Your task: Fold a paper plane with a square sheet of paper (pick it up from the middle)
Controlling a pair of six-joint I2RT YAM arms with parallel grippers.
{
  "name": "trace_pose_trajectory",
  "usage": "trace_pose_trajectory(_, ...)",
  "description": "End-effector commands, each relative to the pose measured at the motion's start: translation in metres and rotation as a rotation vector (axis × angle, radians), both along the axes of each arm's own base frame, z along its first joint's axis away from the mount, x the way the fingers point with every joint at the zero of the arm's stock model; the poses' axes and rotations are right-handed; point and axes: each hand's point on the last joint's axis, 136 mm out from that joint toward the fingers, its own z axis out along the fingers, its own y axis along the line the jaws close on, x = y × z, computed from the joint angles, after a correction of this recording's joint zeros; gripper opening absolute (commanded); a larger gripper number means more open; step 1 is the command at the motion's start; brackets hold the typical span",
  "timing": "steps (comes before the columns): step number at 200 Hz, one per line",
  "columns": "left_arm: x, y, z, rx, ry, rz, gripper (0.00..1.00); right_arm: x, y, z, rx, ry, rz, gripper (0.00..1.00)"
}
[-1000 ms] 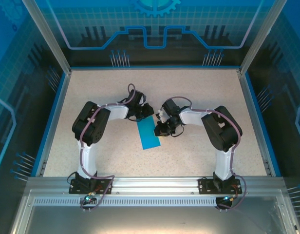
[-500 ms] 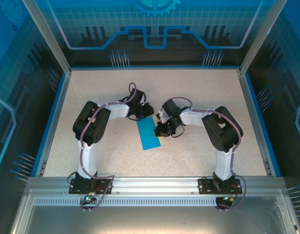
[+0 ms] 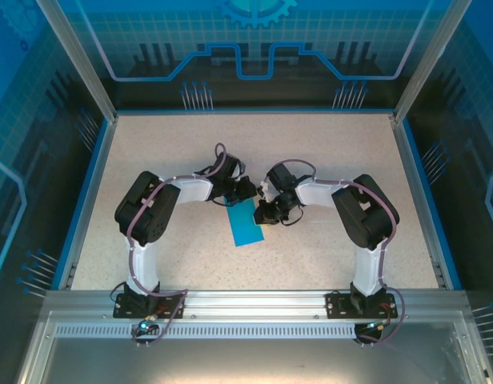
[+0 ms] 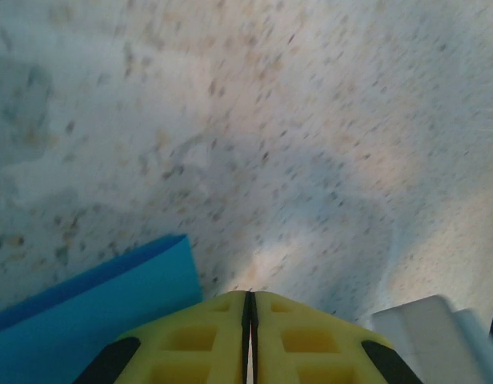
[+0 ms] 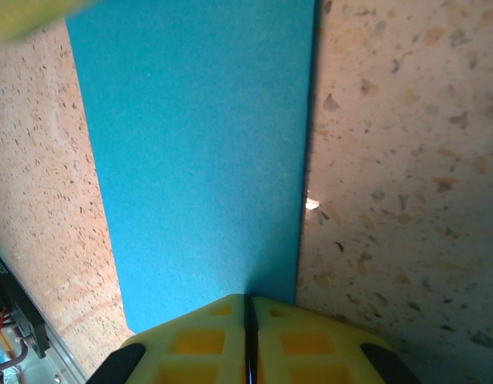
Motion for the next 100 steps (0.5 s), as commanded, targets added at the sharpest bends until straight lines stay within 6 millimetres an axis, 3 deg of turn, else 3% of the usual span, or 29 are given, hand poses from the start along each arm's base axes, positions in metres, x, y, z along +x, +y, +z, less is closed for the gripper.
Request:
trace_pose_trajectory(1, -0.009, 0.0, -0.014, 0.015, 0.038, 0.003, 0.13, -0.06, -0.041, -0.054, -0.239, 0.214, 0.016, 0.1)
trace_pose_trajectory(50, 0.008, 0.018, -0.029, 0.156, 0.032, 0.074, 0.13, -0.071, -0.048, -0.059, -0.273, 0.237, 0.03, 0.1)
trace_pose_trajectory(100, 0.028, 0.029, -0.03, 0.209, -0.007, 0.091, 0.13, -0.093, -0.06, -0.071, -0.316, 0.28, 0.049, 0.1)
